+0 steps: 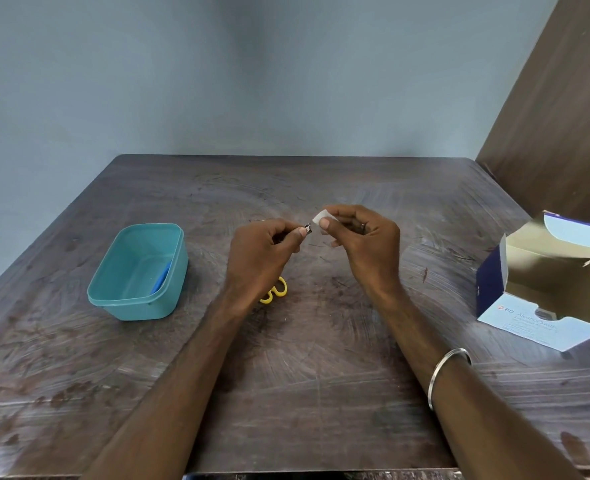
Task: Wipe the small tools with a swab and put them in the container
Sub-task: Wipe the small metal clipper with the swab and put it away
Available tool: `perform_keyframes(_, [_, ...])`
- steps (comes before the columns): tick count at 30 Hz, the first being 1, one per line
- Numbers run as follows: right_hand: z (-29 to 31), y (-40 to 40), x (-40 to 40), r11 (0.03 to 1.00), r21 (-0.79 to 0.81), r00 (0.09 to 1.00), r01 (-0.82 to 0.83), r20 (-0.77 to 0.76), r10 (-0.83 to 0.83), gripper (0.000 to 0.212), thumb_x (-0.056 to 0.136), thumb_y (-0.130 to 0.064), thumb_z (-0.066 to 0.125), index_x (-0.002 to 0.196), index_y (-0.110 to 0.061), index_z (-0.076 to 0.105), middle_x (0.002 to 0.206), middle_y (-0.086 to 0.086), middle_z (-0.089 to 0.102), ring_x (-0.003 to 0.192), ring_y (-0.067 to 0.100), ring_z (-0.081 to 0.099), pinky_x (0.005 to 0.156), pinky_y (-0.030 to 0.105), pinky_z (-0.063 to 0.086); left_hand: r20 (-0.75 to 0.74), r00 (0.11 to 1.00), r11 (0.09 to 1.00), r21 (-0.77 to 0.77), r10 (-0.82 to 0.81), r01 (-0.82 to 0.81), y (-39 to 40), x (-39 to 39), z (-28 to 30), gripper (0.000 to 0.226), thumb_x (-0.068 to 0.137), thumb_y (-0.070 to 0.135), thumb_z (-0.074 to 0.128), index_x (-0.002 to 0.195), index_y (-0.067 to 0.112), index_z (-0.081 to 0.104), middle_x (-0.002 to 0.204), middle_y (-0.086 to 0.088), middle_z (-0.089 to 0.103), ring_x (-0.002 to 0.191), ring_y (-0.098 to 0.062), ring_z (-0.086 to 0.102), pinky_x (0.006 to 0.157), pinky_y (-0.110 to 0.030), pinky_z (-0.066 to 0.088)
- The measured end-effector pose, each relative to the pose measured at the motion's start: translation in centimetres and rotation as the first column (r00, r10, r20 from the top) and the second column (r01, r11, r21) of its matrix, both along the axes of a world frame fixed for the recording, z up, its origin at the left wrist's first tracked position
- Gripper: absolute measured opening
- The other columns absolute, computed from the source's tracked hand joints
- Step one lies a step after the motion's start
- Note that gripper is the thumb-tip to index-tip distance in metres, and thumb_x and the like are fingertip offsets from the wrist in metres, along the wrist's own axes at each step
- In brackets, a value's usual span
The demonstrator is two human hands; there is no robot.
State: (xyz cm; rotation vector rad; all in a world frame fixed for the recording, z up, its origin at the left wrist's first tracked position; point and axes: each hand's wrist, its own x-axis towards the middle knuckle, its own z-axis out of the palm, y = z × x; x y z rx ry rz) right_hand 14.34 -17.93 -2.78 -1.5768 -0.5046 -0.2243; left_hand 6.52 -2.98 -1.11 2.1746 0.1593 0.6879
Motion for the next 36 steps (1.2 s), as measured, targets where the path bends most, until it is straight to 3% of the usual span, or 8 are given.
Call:
perform_keyframes(4, [-0.05, 0.12, -0.18, 0.999, -0.043, 0.998, -0.027, 0.060, 0.029, 0.012, 0.085, -0.020, 0.079, 0.096, -0.024, 0.079, 0.093, -0.009, 0.078, 0.091, 0.010, 0.074, 0.074, 0.044, 0.062, -0.022, 0.999, 0.998, -0.059, -0.032, 0.031, 0.03, -0.06, -0.04, 0.013, 0.094, 0.027, 0.067, 0.093, 0.020, 0.078, 0.070, 0.011, 0.073, 0.058, -0.004, 0.067, 0.056, -0.019, 0.052])
perform_keyframes(9, [-0.13, 0.32, -0.24, 0.987, -0.142, 0.989, -0.074, 0.114, 0.090, 0.015, 0.085, -0.018, 0.078, 0.099, -0.023, 0.078, 0.098, -0.010, 0.076, 0.096, 0.006, 0.071, 0.074, 0.026, 0.057, -0.049, 0.995, 0.957, -0.281, -0.084, 0.067, 0.05, -0.26, 0.19, 0.014, 0.095, 0.020, 0.066, 0.094, 0.012, 0.078, 0.070, -0.002, 0.075, 0.060, -0.018, 0.072, 0.060, -0.031, 0.059])
perform_keyframes(18, [-0.31, 0.31, 0.10, 0.983, -0.169, 0.990, -0.065, 0.116, 0.086, 0.014, 0.083, -0.022, 0.079, 0.097, -0.020, 0.079, 0.095, -0.007, 0.074, 0.094, 0.009, 0.068, 0.075, 0.021, 0.053, -0.048, 0.989, 0.907, -0.406, -0.139, 0.107, 0.04, -0.21, 0.11, 0.017, 0.095, 0.016, 0.065, 0.098, 0.003, 0.076, 0.075, -0.011, 0.076, 0.065, -0.025, 0.074, 0.063, -0.033, 0.061])
perform_keyframes(26, [-0.26, 0.61, -0.43, 0.996, -0.093, 0.989, -0.002, 0.147, 0.015, 0.007, 0.083, -0.018, 0.080, 0.089, -0.015, 0.080, 0.088, -0.006, 0.074, 0.090, 0.010, 0.068, 0.075, 0.018, 0.050, -0.046, 0.974, 0.690, -0.713, -0.222, 0.124, -0.55, -0.51, 0.34, 0.021, 0.093, 0.015, 0.067, 0.102, -0.003, 0.074, 0.083, -0.022, 0.075, 0.072, -0.029, 0.075, 0.065, -0.030, 0.062])
perform_keyframes(31, [-0.11, 0.60, -0.46, 0.994, -0.108, 0.986, 0.031, 0.165, -0.013, 0.004, 0.086, -0.018, 0.076, 0.089, -0.015, 0.077, 0.088, -0.007, 0.071, 0.088, -0.002, 0.062, 0.072, 0.006, 0.041, -0.044, 0.967, 0.588, -0.800, -0.252, 0.116, -0.60, -0.43, 0.56, 0.017, 0.091, 0.014, 0.068, 0.096, -0.001, 0.073, 0.085, -0.023, 0.075, 0.073, -0.029, 0.075, 0.065, -0.030, 0.062])
perform_keyframes(36, [0.02, 0.59, -0.36, 0.992, -0.120, 0.988, 0.038, 0.152, -0.019, 0.002, 0.090, -0.020, 0.072, 0.091, -0.019, 0.073, 0.091, -0.009, 0.067, 0.088, -0.001, 0.060, 0.072, 0.009, 0.042, -0.040, 0.966, 0.525, -0.845, -0.254, 0.103, -0.69, -0.27, 0.62, 0.018, 0.092, 0.013, 0.067, 0.099, -0.002, 0.072, 0.085, -0.022, 0.075, 0.071, -0.026, 0.075, 0.063, -0.029, 0.062])
